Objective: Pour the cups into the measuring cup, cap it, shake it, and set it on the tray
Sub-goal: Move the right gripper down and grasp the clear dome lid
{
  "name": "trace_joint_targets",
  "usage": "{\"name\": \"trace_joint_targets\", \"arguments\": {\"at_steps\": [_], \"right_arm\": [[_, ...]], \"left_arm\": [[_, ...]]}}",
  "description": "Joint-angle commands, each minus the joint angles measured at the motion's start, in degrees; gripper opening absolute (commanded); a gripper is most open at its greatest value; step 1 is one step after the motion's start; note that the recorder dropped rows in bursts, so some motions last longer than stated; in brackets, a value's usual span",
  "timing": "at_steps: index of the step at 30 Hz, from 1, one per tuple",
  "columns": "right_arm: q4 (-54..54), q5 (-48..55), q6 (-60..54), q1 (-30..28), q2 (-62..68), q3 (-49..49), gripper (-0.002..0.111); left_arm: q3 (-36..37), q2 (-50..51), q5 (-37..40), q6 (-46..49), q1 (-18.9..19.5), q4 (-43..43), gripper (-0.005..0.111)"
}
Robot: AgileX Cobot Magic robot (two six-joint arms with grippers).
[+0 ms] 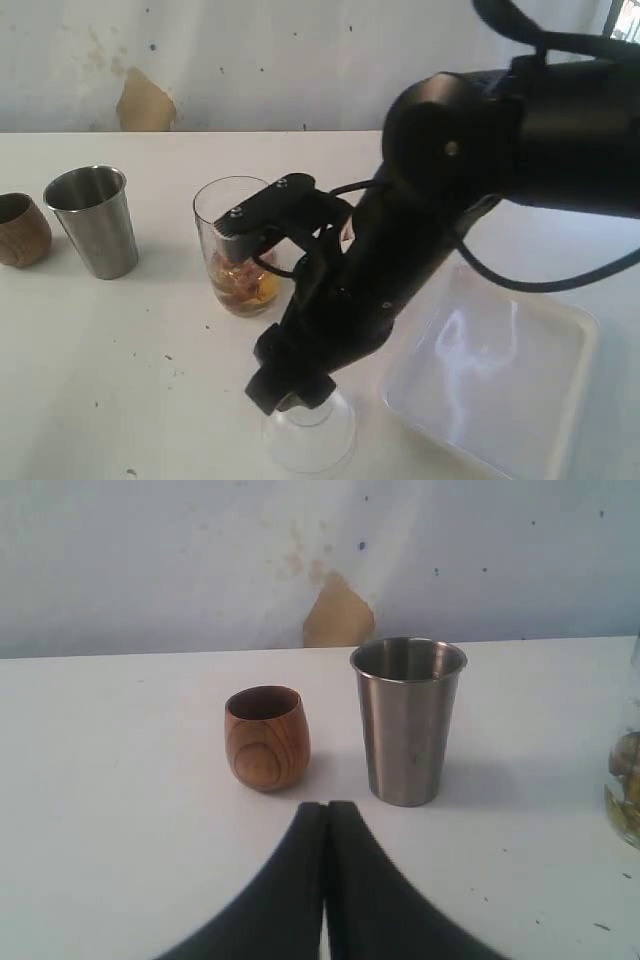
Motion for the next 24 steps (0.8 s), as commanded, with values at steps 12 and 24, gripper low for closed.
{"name": "trace_joint_targets", "arguments": {"at_steps": [12, 24], "right_arm": [[-11.9, 3.1, 12.1, 4.2, 11.0, -5.6, 0.066], [-14.3, 0.7, 19.6, 4.2, 13.1, -5.6, 0.066]], "left_arm": [[0.3, -0.3, -0.6, 0.0, 0.0, 0.0, 0.0], [0.3, -0.3, -0.6, 0.0, 0.0, 0.0, 0.0]]}}
